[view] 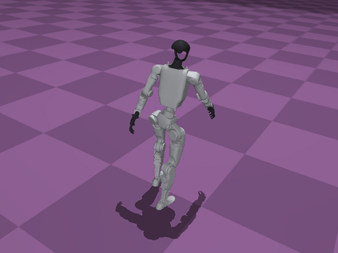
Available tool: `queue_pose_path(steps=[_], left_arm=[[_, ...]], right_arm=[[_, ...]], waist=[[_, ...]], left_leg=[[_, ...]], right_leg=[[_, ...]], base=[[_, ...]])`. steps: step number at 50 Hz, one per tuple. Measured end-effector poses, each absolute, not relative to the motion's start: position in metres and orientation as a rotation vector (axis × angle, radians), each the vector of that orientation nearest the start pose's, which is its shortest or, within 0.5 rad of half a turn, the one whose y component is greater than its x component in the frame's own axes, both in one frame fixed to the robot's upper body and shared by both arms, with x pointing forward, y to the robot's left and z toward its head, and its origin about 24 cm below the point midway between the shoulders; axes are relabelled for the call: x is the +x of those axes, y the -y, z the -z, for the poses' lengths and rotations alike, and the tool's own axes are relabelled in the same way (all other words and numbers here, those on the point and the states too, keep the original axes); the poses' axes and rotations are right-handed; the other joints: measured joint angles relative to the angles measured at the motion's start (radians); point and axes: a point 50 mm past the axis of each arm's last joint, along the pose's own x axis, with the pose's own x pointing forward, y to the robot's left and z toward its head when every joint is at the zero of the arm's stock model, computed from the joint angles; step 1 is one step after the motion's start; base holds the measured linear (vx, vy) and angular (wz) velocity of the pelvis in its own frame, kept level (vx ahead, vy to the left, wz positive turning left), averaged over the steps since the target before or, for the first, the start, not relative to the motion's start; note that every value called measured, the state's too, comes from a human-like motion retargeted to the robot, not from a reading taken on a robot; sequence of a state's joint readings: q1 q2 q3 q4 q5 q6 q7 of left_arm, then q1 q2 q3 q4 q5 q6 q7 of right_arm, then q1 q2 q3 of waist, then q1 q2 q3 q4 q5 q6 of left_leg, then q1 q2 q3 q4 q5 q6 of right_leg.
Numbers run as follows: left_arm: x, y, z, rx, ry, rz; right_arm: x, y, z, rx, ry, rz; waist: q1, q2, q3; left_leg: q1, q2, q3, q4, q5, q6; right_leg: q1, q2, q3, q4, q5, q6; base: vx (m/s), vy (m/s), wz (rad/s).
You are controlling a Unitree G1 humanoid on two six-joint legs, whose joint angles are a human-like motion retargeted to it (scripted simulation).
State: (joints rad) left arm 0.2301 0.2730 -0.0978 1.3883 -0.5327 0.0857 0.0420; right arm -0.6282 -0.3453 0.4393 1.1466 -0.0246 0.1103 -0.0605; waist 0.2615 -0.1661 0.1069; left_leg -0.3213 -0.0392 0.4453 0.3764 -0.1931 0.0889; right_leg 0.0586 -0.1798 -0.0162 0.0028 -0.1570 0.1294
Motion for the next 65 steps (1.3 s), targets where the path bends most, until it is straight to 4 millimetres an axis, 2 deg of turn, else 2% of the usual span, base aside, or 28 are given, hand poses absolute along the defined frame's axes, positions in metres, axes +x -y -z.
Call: queue_pose_path(steps=[4,7,10,13,16,18,20,22,25,29,32,34,37,40,42,45,47,49,53,57,61,63,65], left_arm=[[-0.069,-0.251,0.162,-0.215,-1.574,-0.599],[-0.069,-0.243,0.164,-0.259,-1.562,-0.564],[-0.057,-0.234,0.168,-0.284,-1.559,-0.52],[-0.033,-0.229,0.172,-0.248,-1.53,-0.436],[0.01,-0.226,0.174,-0.185,-1.451,-0.344],[0.048,-0.226,0.172,-0.146,-1.364,-0.294],[0.094,-0.226,0.164,-0.115,-1.255,-0.259],[0.143,-0.226,0.15,-0.096,-1.133,-0.23],[0.213,-0.221,0.119,-0.079,-0.943,-0.169],[0.287,-0.213,0.064,-0.051,-0.694,-0.064],[0.325,-0.209,0.022,-0.039,-0.521,0.005],[0.343,-0.207,-0.004,-0.045,-0.415,0.039],[0.363,-0.206,-0.038,-0.087,-0.31,0.01],[0.369,-0.207,-0.054,-0.087,-0.245,0.017],[0.365,-0.206,-0.048,-0.095,-0.253,0.028],[0.349,-0.204,-0.022,-0.119,-0.329,0.039],[0.328,-0.204,0.008,-0.138,-0.43,0.037],[0.299,-0.205,0.044,-0.153,-0.564,0.024],[0.215,-0.213,0.113,-0.146,-0.887,-0.042],[0.118,-0.226,0.156,-0.097,-1.205,-0.158],[0.028,-0.234,0.172,-0.068,-1.477,-0.243],[-0.009,-0.236,0.172,-0.078,-1.578,-0.287],[-0.038,-0.237,0.17,-0.103,-1.645,-0.341]], right_arm=[[0.346,0.207,-0.006,-0.72,-0.447,-0.035],[0.348,0.203,-0.01,-0.704,-0.411,-0.051],[0.335,0.203,0.009,-0.691,-0.477,-0.084],[0.301,0.207,0.048,-0.661,-0.601,-0.129],[0.249,0.214,0.093,-0.615,-0.791,-0.2],[0.208,0.219,0.119,-0.582,-0.94,-0.239],[0.166,0.225,0.14,-0.552,-1.086,-0.265],[0.124,0.231,0.154,-0.525,-1.223,-0.28],[0.067,0.239,0.166,-0.472,-1.405,-0.291],[0.008,0.247,0.169,-0.384,-1.572,-0.273],[-0.022,0.251,0.167,-0.329,-1.637,-0.241],[-0.033,0.253,0.165,-0.306,-1.654,-0.214],[-0.039,0.256,0.164,-0.35,-1.725,-0.182],[-0.036,0.251,0.166,-0.347,-1.734,-0.215],[-0.03,0.248,0.167,-0.352,-1.73,-0.24],[-0.014,0.247,0.168,-0.386,-1.703,-0.263],[0.002,0.247,0.169,-0.42,-1.672,-0.265],[0.022,0.247,0.169,-0.453,-1.629,-0.261],[0.081,0.246,0.162,-0.507,-1.471,-0.209],[0.161,0.243,0.14,-0.569,-1.227,-0.123],[0.24,0.231,0.1,-0.598,-0.985,-0.09],[0.274,0.222,0.077,-0.612,-0.879,-0.093],[0.302,0.212,0.054,-0.632,-0.783,-0.1]], waist=[[0.07,0.094,0.038],[0.078,0.125,0.039],[0.057,0.127,0.02],[0.011,0.139,0.0],[-0.039,0.163,-0.023],[-0.077,0.176,-0.04],[-0.118,0.182,-0.054],[-0.162,0.187,-0.059],[-0.231,0.195,-0.057],[-0.329,0.207,-0.042],[-0.4,0.2,-0.028],[-0.444,0.174,-0.014],[-0.485,0.127,0.017],[-0.488,0.096,0.042],[-0.473,0.09,0.036],[-0.438,0.085,0.017],[-0.406,0.073,0.011],[-0.37,0.048,0.006],[-0.316,0.002,-0.045],[-0.256,-0.013,-0.064],[-0.179,-0.031,-0.058],[-0.141,-0.043,-0.055],[-0.102,-0.052,-0.048]], left_leg=[[0.109,0.07,0.08,-0.385,0.059,-0.147],[0.131,0.092,0.083,-0.464,0.068,-0.212],[0.158,0.086,0.057,-0.464,0.082,-0.217],[0.222,0.081,0.024,-0.452,0.055,-0.208],[0.276,0.099,-0.021,-0.417,-0.014,-0.195],[0.297,0.106,-0.06,-0.401,-0.051,-0.182],[0.311,0.104,-0.1,-0.39,-0.075,-0.168],[0.325,0.099,-0.137,-0.384,-0.092,-0.161],[0.351,0.088,-0.187,-0.377,-0.111,-0.154],[0.392,0.079,-0.25,-0.369,-0.134,-0.151],[0.428,0.06,-0.293,-0.362,-0.154,-0.148],[0.462,0.027,-0.323,-0.355,-0.171,-0.143],[0.529,-0.031,-0.344,-0.355,-0.202,-0.139],[0.601,-0.048,-0.349,-0.35,-0.229,-0.145],[0.625,-0.054,-0.349,-0.337,-0.226,-0.14],[0.647,-0.06,-0.346,-0.297,-0.187,-0.135],[0.651,-0.068,-0.337,-0.233,-0.127,-0.127],[0.622,-0.084,-0.319,-0.11,-0.052,-0.104],[0.356,-0.09,-0.262,0.359,0.023,-0.021],[0.109,-0.026,-0.174,0.695,-0.06,0.079],[-0.044,0.029,-0.089,0.751,-0.156,0.151],[-0.098,0.02,-0.078,0.672,-0.154,0.149],[-0.126,-0.002,-0.081,0.516,-0.124,0.125]], right_leg=[[0.121,0.1,0.041,-0.005,-0.031,-0.009],[0.178,0.126,0.06,0.011,-0.046,-0.023],[0.197,0.127,0.062,0.063,-0.04,-0.042],[0.202,0.139,0.04,0.185,0.031,-0.059],[0.131,0.158,-0.007,0.429,0.162,-0.061],[0.033,0.16,-0.046,0.633,0.235,-0.057],[-0.079,0.149,-0.082,0.82,0.253,-0.063],[-0.18,0.133,-0.111,0.944,0.196,-0.085],[-0.299,0.105,-0.153,1.008,0.114,-0.117],[-0.383,0.095,-0.2,0.855,0.047,-0.12],[-0.385,0.097,-0.221,0.581,0.066,-0.094],[-0.35,0.087,-0.225,0.336,0.127,-0.062],[-0.297,0.06,-0.26,0.006,0.217,0.026],[-0.285,0.065,-0.29,-0.09,0.223,0.118],[-0.277,0.072,-0.278,-0.09,0.263,0.126],[-0.233,0.073,-0.266,-0.09,0.27,0.114],[-0.186,0.066,-0.247,-0.09,0.219,0.122],[-0.139,0.046,-0.217,-0.083,0.173,0.125],[-0.122,-0.003,-0.165,-0.045,0.114,0.088],[-0.107,-0.008,-0.12,-0.025,0.073,0.042],[-0.087,-0.007,-0.067,-0.009,0.039,0.008],[-0.08,-0.011,-0.038,-0.003,0.025,-0.003],[-0.071,-0.013,-0.007,0.003,0.012,-0.008]], base=[[0.61,0.13,-0.78],[0.63,0.19,-0.27],[0.64,0.22,0.12],[0.68,0.24,0.48],[0.67,0.24,0.65],[0.62,0.21,0.77],[0.57,0.18,0.82],[0.54,0.15,0.84],[0.52,0.11,0.85],[0.5,0.04,0.85],[0.51,-0.03,0.79],[0.54,-0.08,0.77],[0.59,-0.11,0.4],[0.62,-0.13,-0.04],[0.63,-0.14,-0.26],[0.66,-0.16,-0.37],[0.69,-0.18,-0.48],[0.69,-0.18,-0.57],[0.61,-0.15,-0.39],[0.54,-0.09,-0.5],[0.5,-0.03,-0.74],[0.48,0.02,-0.79],[0.49,0.05,-0.86]])
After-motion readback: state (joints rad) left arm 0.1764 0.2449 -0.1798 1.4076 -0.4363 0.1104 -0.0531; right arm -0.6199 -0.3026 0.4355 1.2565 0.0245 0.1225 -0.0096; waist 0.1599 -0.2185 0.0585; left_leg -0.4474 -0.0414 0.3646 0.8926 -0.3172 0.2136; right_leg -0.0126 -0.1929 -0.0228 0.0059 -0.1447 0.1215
